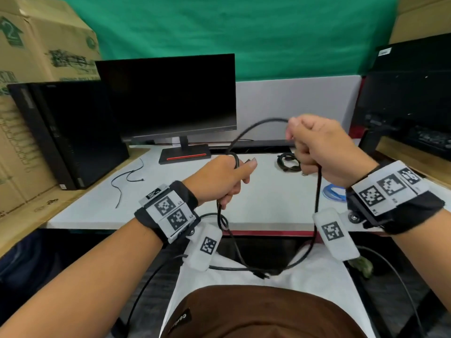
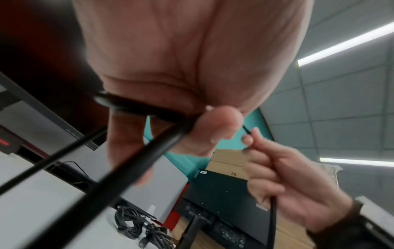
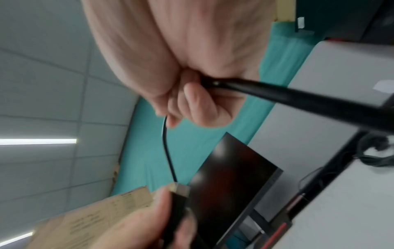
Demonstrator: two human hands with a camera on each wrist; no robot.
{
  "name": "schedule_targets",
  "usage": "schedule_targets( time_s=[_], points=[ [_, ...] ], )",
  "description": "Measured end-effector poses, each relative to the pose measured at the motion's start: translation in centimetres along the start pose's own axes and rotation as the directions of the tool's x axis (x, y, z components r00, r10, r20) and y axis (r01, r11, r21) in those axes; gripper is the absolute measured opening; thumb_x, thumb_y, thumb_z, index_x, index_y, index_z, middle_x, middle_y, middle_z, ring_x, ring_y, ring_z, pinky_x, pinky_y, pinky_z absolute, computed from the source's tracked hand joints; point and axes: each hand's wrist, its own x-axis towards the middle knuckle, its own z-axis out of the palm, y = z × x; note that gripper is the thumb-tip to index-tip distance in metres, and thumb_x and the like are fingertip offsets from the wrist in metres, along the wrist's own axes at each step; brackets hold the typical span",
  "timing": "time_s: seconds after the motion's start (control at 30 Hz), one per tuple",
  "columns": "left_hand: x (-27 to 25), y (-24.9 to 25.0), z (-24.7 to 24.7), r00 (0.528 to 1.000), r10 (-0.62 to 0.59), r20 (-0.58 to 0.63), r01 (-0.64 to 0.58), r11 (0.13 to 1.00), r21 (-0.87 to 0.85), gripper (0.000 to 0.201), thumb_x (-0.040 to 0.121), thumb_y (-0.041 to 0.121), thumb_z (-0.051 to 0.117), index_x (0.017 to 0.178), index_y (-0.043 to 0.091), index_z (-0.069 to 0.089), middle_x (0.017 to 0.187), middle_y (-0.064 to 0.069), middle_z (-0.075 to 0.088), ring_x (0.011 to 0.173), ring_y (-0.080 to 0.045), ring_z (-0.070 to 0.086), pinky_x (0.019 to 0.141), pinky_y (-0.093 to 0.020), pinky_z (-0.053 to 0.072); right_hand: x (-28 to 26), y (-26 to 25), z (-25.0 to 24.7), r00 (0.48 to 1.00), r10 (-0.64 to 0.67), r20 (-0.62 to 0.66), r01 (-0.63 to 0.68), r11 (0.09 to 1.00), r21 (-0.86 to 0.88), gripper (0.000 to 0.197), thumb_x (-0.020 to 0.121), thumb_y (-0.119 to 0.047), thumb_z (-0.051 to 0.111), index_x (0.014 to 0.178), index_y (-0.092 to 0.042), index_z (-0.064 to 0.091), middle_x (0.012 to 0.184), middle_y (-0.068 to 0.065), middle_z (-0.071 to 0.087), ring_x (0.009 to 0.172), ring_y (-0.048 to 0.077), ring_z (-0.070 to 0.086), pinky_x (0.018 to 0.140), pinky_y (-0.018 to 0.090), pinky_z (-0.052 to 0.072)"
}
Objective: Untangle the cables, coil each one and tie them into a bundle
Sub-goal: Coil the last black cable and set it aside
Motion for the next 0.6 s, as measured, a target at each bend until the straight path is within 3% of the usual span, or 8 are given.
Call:
schedule_targets(
  time_s=[0.1,0.2,0.3,0.4,0.47,0.53,0.6],
  points=[
    [0.6,-1.0,-0.4,0.996,-0.028,-0.089,0.037,0.993,0.11,0.043,0.096,0.054,0.055,0.081,0.014,0.057,0.05,0.006,0.046,0.035,-0.011,0.037,0.039,-0.02,0.036,-0.2,-1.1,0.3,0.974,-0.134,-0.181,0.161,0.977,0.143,0.033,0.107,-0.031,0.041,0.078,-0.019,0.05,0.055,-0.004,0.025,0.044,0.014,0.019,0.042,0.022,0.031],
    [1.0,-2.3,-1.0,0.972,-0.062,-0.228,0.087,0.991,0.099,0.039,0.091,0.051,0.064,0.085,0.014,0.056,0.058,0.005,0.046,0.034,-0.002,0.035,0.036,-0.014,0.03,-0.6,-1.9,0.1,0.938,-0.156,-0.311,0.254,0.918,0.304,0.037,0.107,-0.034,0.037,0.074,-0.019,0.044,0.057,-0.002,0.023,0.047,0.016,0.019,0.046,0.024,0.034],
    [1.0,-3.4,-2.1,0.952,-0.158,-0.263,0.111,0.977,-0.185,0.04,0.091,0.054,0.063,0.086,0.017,0.049,0.056,0.004,0.035,0.04,-0.01,0.025,0.039,-0.019,0.024,-0.7,-2.3,-0.2,0.903,-0.095,-0.419,0.276,0.875,0.397,0.046,0.1,-0.04,0.046,0.06,-0.022,0.032,0.056,-0.001,0.016,0.046,0.018,0.015,0.046,0.024,0.028],
    [1.0,-3.9,-3.2,0.964,-0.19,-0.188,0.091,0.895,-0.437,0.045,0.085,0.059,0.066,0.105,0.024,0.048,0.056,0.008,0.026,0.045,-0.012,0.018,0.043,-0.021,0.02,-0.7,-1.8,-0.8,0.833,-0.055,-0.55,0.295,0.886,0.358,0.051,0.091,-0.041,0.054,0.053,-0.024,0.024,0.053,0.001,0.013,0.047,0.021,0.013,0.047,0.026,0.024],
    [1.0,-3.9,-3.7,0.968,-0.166,-0.187,0.034,0.828,-0.56,0.053,0.081,0.067,0.066,0.102,0.021,0.05,0.059,0.008,0.027,0.044,-0.011,0.019,0.047,-0.024,0.022,-0.2,-0.9,-1.5,0.849,-0.052,-0.526,0.277,0.892,0.358,0.053,0.09,-0.04,0.051,0.049,-0.023,0.022,0.05,0.001,0.013,0.047,0.022,0.013,0.047,0.027,0.023],
    [1.1,-3.6,-4.3,0.963,-0.155,-0.221,-0.052,0.697,-0.715,0.068,0.08,0.08,0.053,0.113,0.02,0.056,0.062,0.008,0.031,0.045,-0.008,0.021,0.051,-0.026,0.022,0.3,0.4,-2.4,0.935,-0.023,-0.353,0.151,0.929,0.339,0.052,0.089,-0.039,0.047,0.045,-0.023,0.024,0.045,0.0,0.018,0.047,0.022,0.017,0.047,0.026,0.028],
    [1.3,-3.3,-4.9,0.948,-0.176,-0.267,-0.124,0.568,-0.814,0.081,0.079,0.088,0.037,0.127,0.025,0.054,0.062,0.007,0.031,0.046,-0.008,0.02,0.052,-0.028,0.017,0.5,1.8,-3.2,0.988,0.05,-0.144,-0.037,0.996,0.085,0.053,0.088,-0.035,0.046,0.038,-0.023,0.033,0.044,0.002,0.031,0.049,0.023,0.031,0.049,0.029,0.041]
  ],
)
